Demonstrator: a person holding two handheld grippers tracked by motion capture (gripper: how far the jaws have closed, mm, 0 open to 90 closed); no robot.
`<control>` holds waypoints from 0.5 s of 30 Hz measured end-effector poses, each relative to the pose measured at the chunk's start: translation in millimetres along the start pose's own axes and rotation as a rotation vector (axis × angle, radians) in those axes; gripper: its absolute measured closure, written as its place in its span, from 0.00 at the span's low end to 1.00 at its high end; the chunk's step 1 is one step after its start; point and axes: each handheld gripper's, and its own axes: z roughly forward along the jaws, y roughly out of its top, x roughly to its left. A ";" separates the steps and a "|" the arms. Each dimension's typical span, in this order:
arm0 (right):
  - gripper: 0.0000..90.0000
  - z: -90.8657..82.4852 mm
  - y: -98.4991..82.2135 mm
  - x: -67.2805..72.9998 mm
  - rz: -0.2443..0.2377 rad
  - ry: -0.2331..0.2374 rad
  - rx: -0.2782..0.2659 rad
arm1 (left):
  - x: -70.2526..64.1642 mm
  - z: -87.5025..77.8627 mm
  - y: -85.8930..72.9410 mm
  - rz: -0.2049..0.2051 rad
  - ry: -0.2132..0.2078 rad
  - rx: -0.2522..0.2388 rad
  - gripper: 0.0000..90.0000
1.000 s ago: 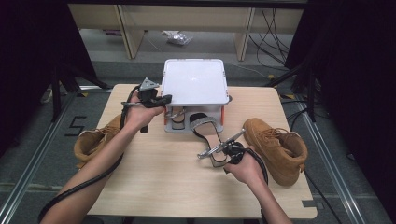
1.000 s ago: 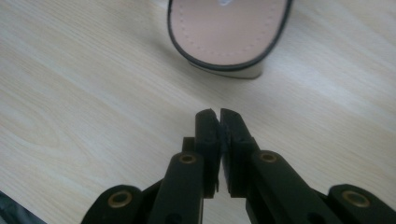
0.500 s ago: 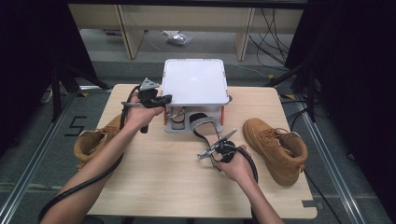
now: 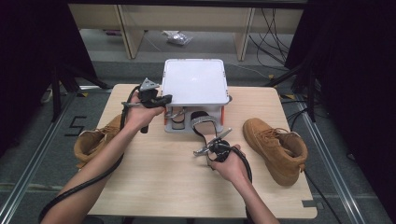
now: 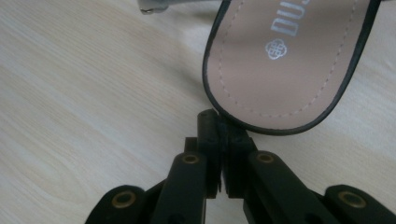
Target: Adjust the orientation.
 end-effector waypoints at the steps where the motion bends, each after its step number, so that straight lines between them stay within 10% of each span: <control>1: 0.99 0.7 1.4 0.8 0.006 -0.001 0.000 | 0.1 0.0 -0.1 -0.001 -0.001 -0.001 0.99; 15: 1.00 -5.2 32.2 14.6 -0.026 -0.021 -0.055 | 0.3 0.2 -0.2 0.000 -0.004 -0.003 0.99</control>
